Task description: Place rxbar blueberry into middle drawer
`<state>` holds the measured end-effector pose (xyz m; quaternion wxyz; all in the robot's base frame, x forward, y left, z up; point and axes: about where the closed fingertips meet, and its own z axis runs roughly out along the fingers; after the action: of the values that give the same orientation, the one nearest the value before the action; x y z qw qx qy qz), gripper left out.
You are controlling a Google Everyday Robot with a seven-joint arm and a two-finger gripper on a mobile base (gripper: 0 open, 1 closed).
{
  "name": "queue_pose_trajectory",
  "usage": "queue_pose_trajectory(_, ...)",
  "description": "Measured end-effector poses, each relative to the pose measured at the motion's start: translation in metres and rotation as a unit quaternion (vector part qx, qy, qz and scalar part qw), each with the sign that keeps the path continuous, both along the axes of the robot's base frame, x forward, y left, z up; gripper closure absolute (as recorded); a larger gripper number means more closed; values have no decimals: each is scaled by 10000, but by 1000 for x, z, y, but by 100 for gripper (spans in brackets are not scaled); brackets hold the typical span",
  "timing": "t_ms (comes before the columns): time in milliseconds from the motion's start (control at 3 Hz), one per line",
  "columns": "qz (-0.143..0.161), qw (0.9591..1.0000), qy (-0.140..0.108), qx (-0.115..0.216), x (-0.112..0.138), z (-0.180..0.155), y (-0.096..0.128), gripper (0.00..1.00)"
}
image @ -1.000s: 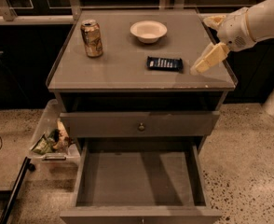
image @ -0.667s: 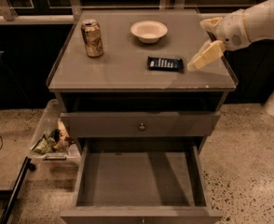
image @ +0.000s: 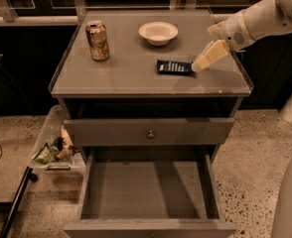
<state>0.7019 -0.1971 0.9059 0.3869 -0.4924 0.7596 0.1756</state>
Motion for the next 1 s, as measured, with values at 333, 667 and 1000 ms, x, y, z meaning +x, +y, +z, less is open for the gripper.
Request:
queue_pose_trajectory(333, -170, 9990, 178, -376, 16, -17, 1, 0)
queue_pose_trajectory(667, -224, 9975, 292, -598, 27, -33, 5, 0)
queue_pose_trajectory(1000, -120, 9975, 335, -611, 36, -45, 15, 0)
